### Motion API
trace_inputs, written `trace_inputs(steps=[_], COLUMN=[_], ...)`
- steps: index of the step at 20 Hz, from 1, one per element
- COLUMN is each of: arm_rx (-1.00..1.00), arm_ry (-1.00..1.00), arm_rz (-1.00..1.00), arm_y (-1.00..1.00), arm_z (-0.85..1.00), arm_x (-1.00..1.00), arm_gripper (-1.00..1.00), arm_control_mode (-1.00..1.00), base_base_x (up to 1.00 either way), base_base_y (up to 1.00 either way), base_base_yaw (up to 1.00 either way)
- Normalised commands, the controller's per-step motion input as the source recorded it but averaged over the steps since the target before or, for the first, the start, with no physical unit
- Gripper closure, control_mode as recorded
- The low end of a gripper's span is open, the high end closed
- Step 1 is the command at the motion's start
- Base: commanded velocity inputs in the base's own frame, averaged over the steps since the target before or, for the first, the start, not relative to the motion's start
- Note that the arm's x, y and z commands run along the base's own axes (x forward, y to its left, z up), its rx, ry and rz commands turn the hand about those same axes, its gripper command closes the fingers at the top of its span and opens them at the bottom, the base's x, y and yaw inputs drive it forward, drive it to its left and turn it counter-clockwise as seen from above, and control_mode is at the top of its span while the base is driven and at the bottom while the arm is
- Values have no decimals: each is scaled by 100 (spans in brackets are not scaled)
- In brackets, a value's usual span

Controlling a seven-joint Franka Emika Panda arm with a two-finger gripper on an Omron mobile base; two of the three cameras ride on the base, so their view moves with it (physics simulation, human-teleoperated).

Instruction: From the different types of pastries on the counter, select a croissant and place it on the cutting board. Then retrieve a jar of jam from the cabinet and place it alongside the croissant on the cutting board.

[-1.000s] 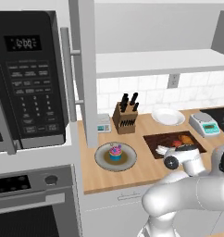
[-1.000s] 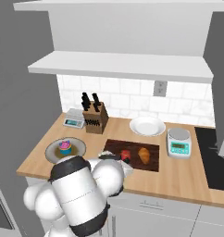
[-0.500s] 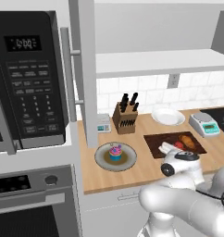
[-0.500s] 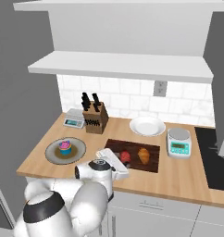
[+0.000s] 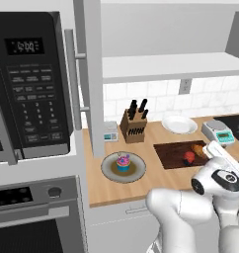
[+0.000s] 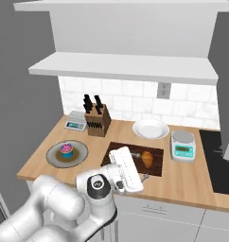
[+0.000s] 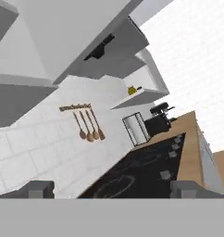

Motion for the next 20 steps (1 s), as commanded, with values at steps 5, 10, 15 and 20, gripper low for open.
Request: trace_inputs(steps=[5,10,15,20], arm_rx=[-20,-22,-23,-25], arm_ry=[-47,-57,-55,-54], arm_rz=[0,0,0,0], arm_y=[40,30,31,32], arm_z=[51,96,100,100], arm_x=[-97,-100,-98,-98], arm_gripper=[-100,-100,-100,-100], arm_control_mode=[-100,-100,-100,-100], base_base_x=[0,0,0,0], base_base_y=[0,0,0,0], base_base_yaw=[0,0,0,0])
